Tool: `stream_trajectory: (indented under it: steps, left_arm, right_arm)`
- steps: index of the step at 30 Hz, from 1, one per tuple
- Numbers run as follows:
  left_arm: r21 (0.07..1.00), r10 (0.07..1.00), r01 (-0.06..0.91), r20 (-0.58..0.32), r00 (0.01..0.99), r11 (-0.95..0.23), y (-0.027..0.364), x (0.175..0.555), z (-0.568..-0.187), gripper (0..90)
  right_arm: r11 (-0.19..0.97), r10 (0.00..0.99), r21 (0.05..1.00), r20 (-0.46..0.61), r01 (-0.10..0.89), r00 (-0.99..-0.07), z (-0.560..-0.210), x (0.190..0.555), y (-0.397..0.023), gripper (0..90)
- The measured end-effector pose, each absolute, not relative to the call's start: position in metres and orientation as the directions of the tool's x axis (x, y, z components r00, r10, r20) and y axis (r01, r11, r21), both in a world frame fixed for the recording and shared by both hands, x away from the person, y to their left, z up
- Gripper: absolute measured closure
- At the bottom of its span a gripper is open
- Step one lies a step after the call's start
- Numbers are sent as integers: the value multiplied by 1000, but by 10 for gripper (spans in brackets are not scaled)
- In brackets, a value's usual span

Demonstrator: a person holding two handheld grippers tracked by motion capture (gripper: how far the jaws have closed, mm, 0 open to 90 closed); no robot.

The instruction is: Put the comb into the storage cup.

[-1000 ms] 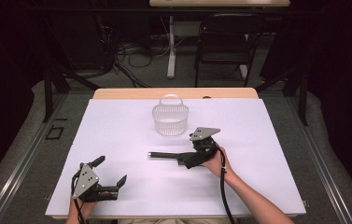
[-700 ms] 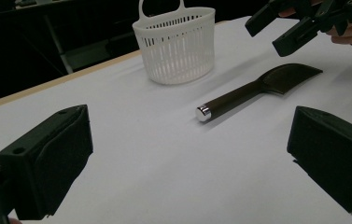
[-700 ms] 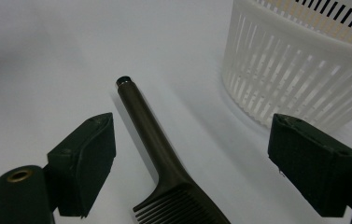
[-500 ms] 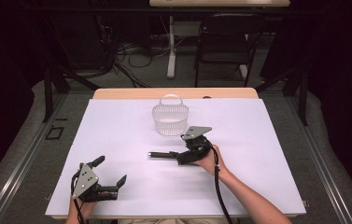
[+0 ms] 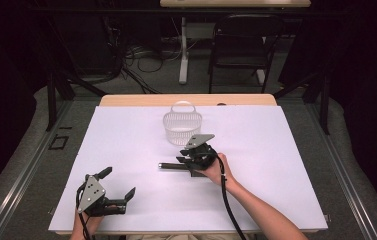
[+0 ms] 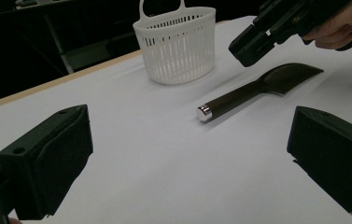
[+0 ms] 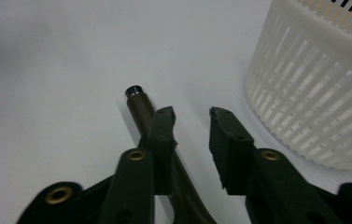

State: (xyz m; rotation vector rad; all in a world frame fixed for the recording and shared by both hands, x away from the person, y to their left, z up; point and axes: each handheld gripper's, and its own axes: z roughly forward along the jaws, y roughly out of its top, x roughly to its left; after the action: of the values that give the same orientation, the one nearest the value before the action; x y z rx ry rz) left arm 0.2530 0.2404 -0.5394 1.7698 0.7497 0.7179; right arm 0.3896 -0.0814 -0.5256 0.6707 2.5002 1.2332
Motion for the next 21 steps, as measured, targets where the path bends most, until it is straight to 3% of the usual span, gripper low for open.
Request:
stream_trajectory:
  steps: [5,21]
  left_arm:
    - [951,771,151,118,626,-268,241,253,-539,4]
    - [951,770,153,117,628,-268,241,253,-540,4]
  right_arm:
    - [549,520,783,-47,292,-853,-529,392,-72,853]
    - [606,521,727,-57,322,-852,-540,401,-52,900]
